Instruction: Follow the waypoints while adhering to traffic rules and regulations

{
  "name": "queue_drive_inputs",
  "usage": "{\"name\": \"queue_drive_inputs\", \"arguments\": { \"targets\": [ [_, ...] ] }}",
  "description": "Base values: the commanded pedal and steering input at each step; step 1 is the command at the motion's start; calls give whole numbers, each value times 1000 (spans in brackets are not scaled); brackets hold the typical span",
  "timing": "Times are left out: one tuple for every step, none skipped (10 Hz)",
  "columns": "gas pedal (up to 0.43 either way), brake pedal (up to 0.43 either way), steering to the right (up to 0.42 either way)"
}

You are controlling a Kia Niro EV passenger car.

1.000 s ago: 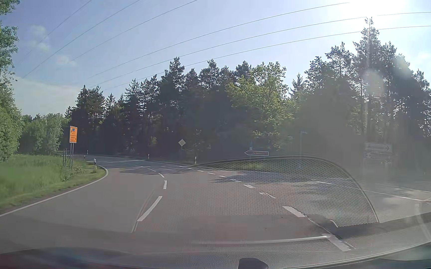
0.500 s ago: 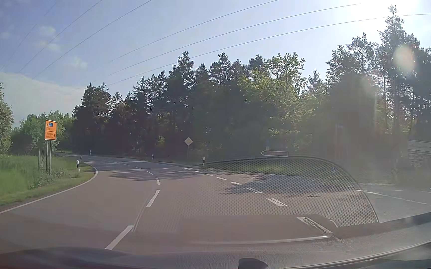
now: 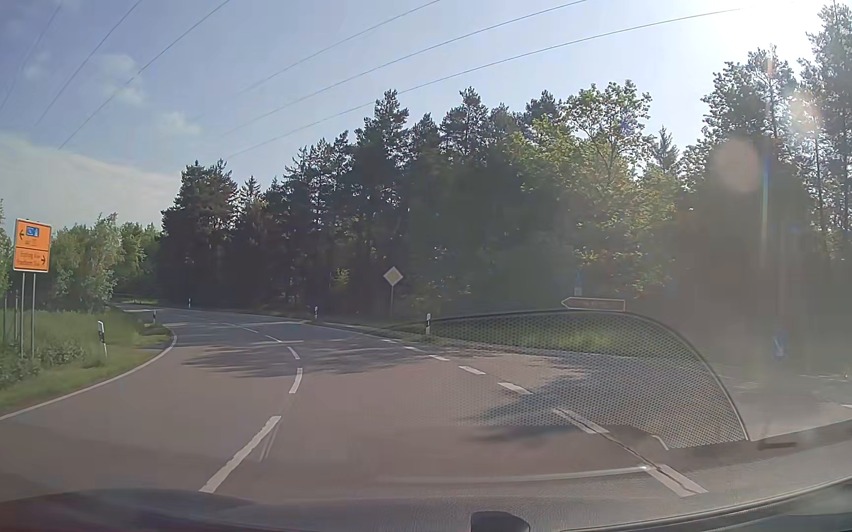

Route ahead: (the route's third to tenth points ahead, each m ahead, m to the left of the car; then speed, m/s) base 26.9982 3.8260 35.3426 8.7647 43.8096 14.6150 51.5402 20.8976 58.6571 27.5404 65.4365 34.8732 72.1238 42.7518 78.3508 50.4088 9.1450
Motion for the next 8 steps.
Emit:
{"name": "queue_drive_inputs", "arguments": {
  "targets": [
    [150,0,-64],
    [138,0,-68],
    [118,0,-72],
    [110,0,-76],
    [110,0,-81],
    [110,0,-84],
    [110,0,-85],
    [110,0,-85]
  ]
}}
